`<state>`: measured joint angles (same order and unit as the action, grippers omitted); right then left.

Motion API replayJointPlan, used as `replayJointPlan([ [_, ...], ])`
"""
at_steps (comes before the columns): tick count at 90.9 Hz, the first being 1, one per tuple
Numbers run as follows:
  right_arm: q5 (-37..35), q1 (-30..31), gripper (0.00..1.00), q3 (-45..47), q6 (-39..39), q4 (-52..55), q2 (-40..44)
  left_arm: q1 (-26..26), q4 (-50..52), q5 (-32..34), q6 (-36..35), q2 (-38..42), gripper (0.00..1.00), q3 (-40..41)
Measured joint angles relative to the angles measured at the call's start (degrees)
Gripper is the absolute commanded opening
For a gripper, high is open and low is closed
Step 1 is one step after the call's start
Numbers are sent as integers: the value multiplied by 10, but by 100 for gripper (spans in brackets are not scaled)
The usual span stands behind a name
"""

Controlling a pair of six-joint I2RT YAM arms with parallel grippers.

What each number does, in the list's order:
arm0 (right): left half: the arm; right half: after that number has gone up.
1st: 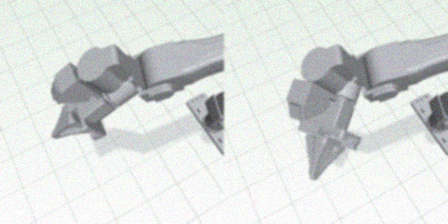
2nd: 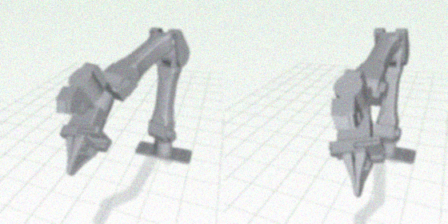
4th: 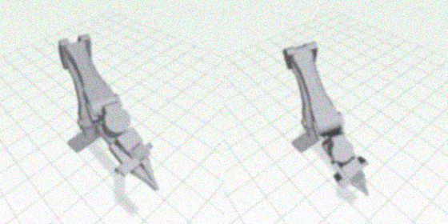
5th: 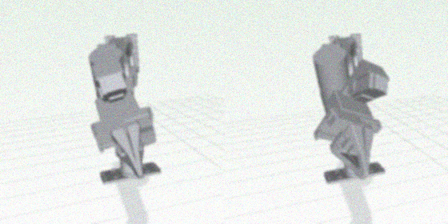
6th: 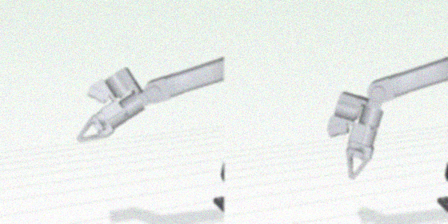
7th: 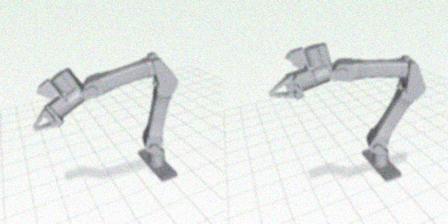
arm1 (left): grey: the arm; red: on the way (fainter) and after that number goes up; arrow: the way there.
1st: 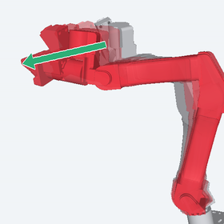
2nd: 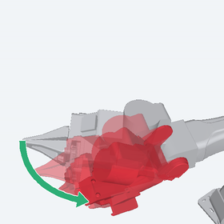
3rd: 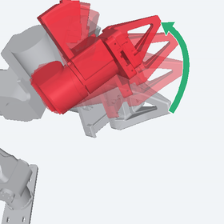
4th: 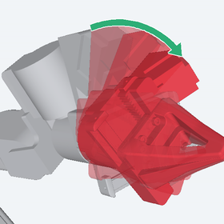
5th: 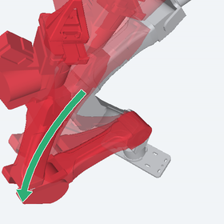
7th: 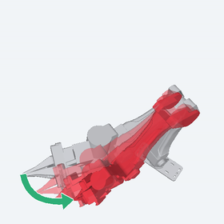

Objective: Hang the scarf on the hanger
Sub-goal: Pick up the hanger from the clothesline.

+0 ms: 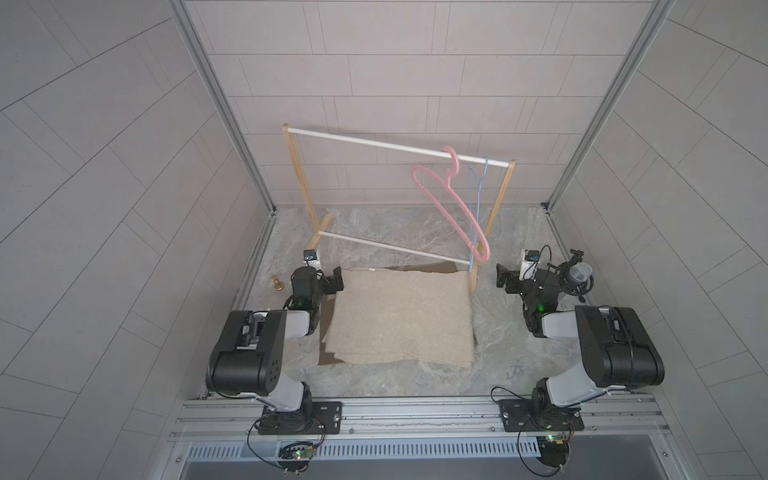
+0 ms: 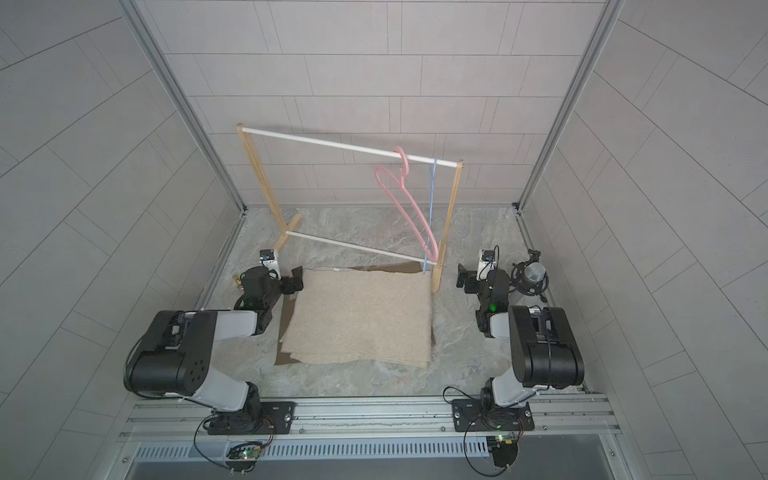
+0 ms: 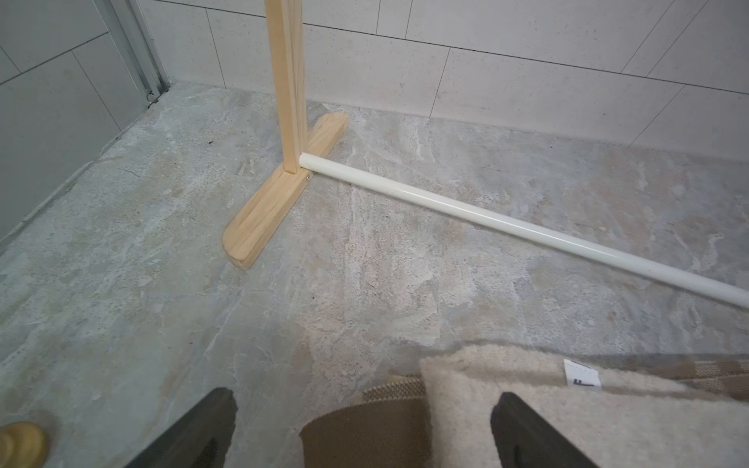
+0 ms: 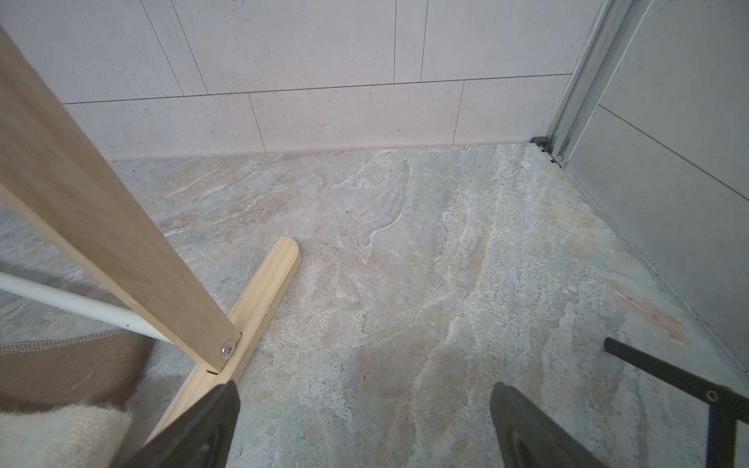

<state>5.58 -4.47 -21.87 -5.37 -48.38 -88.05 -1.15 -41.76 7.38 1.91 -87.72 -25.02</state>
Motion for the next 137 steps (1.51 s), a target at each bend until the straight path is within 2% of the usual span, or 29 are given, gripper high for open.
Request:
replayJointPlan([
  [69,-2,-1,100,0,-2,14,11,0,23,-3,0,10,100,-2],
  [78,-17,-1,100,0,-13,74,76,0,103,10,10,57,100,-25],
  [87,-29,0,100,-2,-35,129,178,0,145,31,30,115,100,-48],
  [97,-41,3,100,-22,-67,202,282,-2,188,49,70,169,100,-65],
  [108,-44,12,100,-64,-103,298,368,-2,282,53,125,208,100,-108],
  [123,-8,22,100,-148,-151,449,460,-3,444,44,186,250,100,-223],
  [137,55,35,96,-254,-187,562,495,-3,571,5,218,309,100,-290],
])
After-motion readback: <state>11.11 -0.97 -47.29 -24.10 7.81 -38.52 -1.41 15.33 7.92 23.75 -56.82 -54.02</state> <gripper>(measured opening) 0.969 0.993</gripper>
